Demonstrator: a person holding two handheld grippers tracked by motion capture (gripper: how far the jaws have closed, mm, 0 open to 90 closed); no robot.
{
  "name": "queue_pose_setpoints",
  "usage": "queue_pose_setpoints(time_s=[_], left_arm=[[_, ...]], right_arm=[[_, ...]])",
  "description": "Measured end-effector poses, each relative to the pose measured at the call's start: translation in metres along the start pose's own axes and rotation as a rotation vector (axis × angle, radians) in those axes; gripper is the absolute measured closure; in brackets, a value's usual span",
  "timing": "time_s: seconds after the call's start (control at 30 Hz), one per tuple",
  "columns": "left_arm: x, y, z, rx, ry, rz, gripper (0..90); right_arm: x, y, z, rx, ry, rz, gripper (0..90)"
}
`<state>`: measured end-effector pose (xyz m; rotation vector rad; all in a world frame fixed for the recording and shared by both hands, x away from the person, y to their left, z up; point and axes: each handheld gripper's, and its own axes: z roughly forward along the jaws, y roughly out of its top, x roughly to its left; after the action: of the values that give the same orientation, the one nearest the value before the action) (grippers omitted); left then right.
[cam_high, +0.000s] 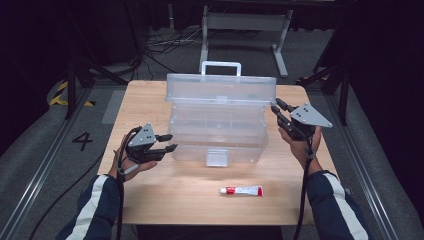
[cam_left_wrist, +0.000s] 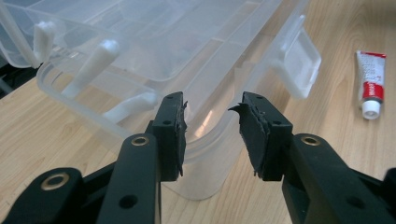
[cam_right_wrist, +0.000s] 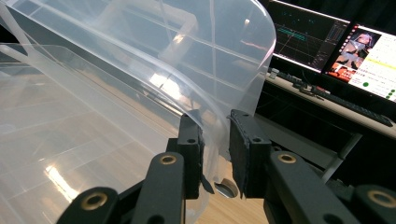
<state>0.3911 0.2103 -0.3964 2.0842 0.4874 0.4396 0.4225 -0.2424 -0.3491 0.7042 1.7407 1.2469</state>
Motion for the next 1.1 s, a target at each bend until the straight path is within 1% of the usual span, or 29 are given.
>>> queue_pose_setpoints(time_s=[0.1,0.23,0.33,0.53,0.73,0.9,1.1], left_arm=[[-0.001,0.001,0.000,-0.006,-0.010,0.000,60.8],[-0.003,0.003,0.002,0.002,-0.021,0.009,60.5],[-0.005,0.004,0.005,0.002,-0.031,0.012,60.0],[-0.008,0.007,0.013,0.020,-0.054,0.025,59.2],[-0.008,0.010,0.022,0.028,-0.067,0.018,57.4],[-0.009,0.012,0.029,0.045,-0.078,0.024,57.7],[-0.009,0.013,0.039,0.093,-0.099,0.043,58.2]], right_arm=[[0.000,0.001,0.001,0.001,-0.008,-0.007,75.7],[0.000,0.004,0.002,0.008,-0.020,-0.014,76.3],[-0.001,0.005,0.003,0.008,-0.024,-0.014,76.5],[-0.003,0.009,0.006,0.011,-0.029,-0.015,76.9],[-0.005,0.012,0.008,0.014,-0.033,-0.010,77.3],[-0.006,0.014,0.010,0.017,-0.036,-0.008,77.6],[-0.008,0.017,0.013,0.022,-0.039,-0.002,77.9]])
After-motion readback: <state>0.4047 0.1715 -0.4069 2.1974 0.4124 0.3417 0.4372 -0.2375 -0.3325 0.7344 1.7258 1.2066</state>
